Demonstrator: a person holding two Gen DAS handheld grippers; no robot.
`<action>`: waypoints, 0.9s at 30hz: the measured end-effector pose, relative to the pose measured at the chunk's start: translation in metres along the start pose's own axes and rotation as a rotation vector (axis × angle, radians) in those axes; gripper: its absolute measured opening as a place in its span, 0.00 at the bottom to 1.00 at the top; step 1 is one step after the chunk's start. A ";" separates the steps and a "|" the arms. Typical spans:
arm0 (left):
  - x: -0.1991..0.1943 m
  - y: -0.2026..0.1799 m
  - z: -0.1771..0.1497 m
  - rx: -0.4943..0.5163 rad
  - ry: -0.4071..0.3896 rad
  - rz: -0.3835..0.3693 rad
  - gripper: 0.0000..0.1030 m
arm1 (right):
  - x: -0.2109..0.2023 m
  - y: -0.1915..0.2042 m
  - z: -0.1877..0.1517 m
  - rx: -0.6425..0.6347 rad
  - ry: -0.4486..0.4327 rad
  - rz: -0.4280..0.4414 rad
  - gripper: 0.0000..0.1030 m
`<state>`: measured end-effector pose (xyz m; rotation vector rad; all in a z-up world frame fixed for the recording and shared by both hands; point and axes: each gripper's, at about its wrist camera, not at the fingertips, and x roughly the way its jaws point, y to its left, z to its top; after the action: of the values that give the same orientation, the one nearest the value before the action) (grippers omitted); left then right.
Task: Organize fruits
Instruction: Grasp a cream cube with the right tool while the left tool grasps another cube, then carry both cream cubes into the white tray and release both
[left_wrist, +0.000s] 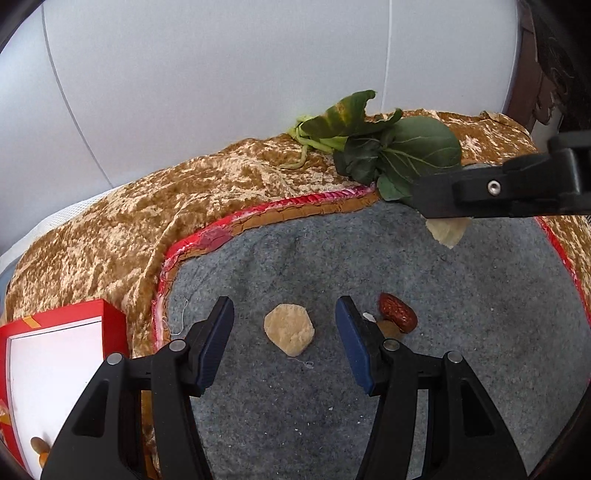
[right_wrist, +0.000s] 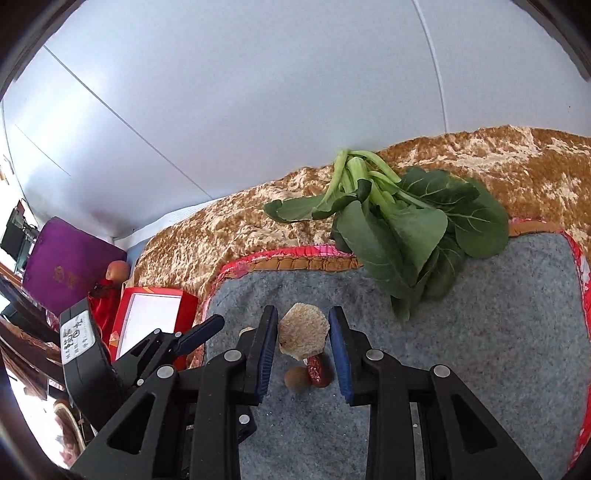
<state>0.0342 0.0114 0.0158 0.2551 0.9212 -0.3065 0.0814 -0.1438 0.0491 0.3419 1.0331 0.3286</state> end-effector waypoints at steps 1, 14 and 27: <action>0.002 0.000 0.000 -0.001 0.008 -0.003 0.55 | 0.001 0.000 -0.001 0.001 0.003 -0.001 0.28; 0.001 0.007 -0.002 -0.034 0.022 -0.037 0.25 | 0.009 0.002 -0.006 -0.007 0.026 -0.018 0.28; -0.086 0.062 -0.021 -0.092 -0.078 0.098 0.25 | 0.012 0.049 -0.017 -0.088 0.017 0.058 0.28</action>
<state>-0.0074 0.0887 0.0783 0.2018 0.8407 -0.1824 0.0669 -0.0928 0.0527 0.2910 1.0231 0.4282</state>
